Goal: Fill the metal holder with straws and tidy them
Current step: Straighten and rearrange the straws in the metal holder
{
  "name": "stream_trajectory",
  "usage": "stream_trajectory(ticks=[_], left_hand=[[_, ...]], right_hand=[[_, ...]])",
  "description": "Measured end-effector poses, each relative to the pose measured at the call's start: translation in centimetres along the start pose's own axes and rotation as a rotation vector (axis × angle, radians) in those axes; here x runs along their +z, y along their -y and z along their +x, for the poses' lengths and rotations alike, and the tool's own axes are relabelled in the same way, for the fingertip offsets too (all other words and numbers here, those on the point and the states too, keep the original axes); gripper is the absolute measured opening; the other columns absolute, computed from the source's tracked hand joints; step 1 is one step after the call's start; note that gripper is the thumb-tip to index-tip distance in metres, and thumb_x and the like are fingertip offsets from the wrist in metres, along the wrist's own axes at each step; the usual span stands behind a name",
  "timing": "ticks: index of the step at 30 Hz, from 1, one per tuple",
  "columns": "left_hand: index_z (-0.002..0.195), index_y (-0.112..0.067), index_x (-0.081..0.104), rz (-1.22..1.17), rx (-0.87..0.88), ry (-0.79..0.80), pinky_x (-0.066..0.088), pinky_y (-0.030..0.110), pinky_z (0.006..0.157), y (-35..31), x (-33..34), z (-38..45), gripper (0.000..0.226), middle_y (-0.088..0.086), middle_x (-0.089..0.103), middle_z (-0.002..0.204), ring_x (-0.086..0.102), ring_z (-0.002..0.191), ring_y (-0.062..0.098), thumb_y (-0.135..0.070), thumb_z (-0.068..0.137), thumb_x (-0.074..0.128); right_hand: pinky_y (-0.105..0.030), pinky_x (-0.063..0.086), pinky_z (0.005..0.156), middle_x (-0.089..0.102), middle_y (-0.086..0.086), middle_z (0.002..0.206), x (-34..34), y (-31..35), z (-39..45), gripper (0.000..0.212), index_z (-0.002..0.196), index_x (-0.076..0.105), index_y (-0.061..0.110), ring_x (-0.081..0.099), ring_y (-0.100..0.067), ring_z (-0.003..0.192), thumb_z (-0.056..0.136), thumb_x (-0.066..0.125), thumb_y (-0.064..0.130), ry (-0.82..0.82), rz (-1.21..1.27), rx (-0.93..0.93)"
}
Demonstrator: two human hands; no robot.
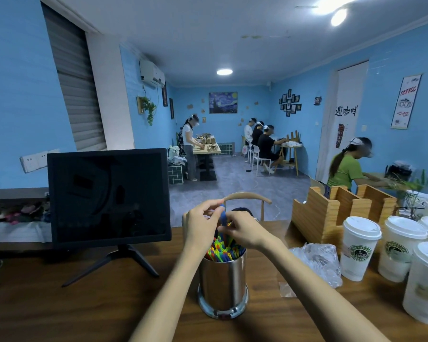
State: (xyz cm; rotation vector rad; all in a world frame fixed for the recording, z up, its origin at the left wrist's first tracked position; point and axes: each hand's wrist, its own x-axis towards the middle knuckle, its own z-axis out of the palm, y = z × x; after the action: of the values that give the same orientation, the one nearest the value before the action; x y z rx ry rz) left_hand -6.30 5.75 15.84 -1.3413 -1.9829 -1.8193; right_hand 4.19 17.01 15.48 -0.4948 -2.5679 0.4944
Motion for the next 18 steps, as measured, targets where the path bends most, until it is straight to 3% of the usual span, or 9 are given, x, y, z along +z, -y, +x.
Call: stream_trajectory(ticks=[3,5,7,12,15,18], left_hand=[[0.1,-0.03,0.081,0.057,0.016,0.024,0.056,0.025,0.075,0.3,0.1,0.2,0.012,-0.015,0.077,0.089,0.067,0.081,0.0,-0.029,0.088,0.077],[0.099,-0.032,0.08,0.134,0.041,0.06,0.055,0.027,0.077,0.5,0.1,0.3,0.011,-0.014,0.077,0.092,0.067,0.084,0.003,-0.034,0.089,0.074],[0.097,-0.033,0.079,0.214,0.073,0.091,0.054,0.029,0.08,0.5,0.0,0.4,0.01,-0.012,0.076,0.095,0.066,0.088,0.007,-0.034,0.09,0.072],[0.096,-0.035,0.075,0.376,0.062,0.224,0.046,0.03,0.08,1.1,0.1,0.2,0.01,-0.01,0.072,0.096,0.057,0.097,0.012,-0.036,0.094,0.065],[0.095,-0.035,0.078,0.468,0.024,0.315,0.043,0.03,0.081,1.9,0.2,0.1,0.014,-0.01,0.069,0.098,0.051,0.102,0.014,-0.036,0.094,0.065],[0.101,-0.031,0.08,0.418,0.006,0.354,0.042,0.031,0.084,2.4,0.4,-0.1,0.018,-0.008,0.069,0.104,0.05,0.103,0.015,-0.036,0.096,0.063]], right_hand=[[-0.032,0.044,0.069,0.058,0.014,0.074,0.3,-0.6,0.0,0.025,0.075,0.055,0.036,0.057,-0.013,0.074,0.096,0.066,0.027,0.002,0.023,0.005],[-0.029,0.04,0.065,0.055,0.014,0.07,0.5,-0.9,-0.1,0.016,0.088,0.066,0.021,0.054,-0.011,0.068,0.099,0.063,0.032,0.017,0.03,0.01],[-0.024,0.036,0.06,0.054,0.013,0.066,0.5,-1.1,-0.1,0.024,0.094,0.069,0.014,0.051,-0.006,0.062,0.102,0.059,0.034,0.043,0.043,0.003],[-0.022,0.054,0.077,0.076,0.011,0.097,-0.8,-1.8,-0.8,0.018,0.109,0.076,0.023,0.069,-0.002,0.086,0.097,0.066,0.032,-0.087,0.189,0.013],[-0.032,0.056,0.075,0.076,0.008,0.087,-1.5,-2.9,-1.9,0.007,0.096,0.077,0.022,0.068,-0.006,0.077,0.092,0.072,0.027,-0.18,0.264,0.078],[-0.028,0.051,0.067,0.075,0.001,0.083,-2.0,-3.2,-3.1,0.014,0.087,0.078,0.018,0.063,-0.006,0.07,0.088,0.079,0.032,-0.061,0.327,0.091]])
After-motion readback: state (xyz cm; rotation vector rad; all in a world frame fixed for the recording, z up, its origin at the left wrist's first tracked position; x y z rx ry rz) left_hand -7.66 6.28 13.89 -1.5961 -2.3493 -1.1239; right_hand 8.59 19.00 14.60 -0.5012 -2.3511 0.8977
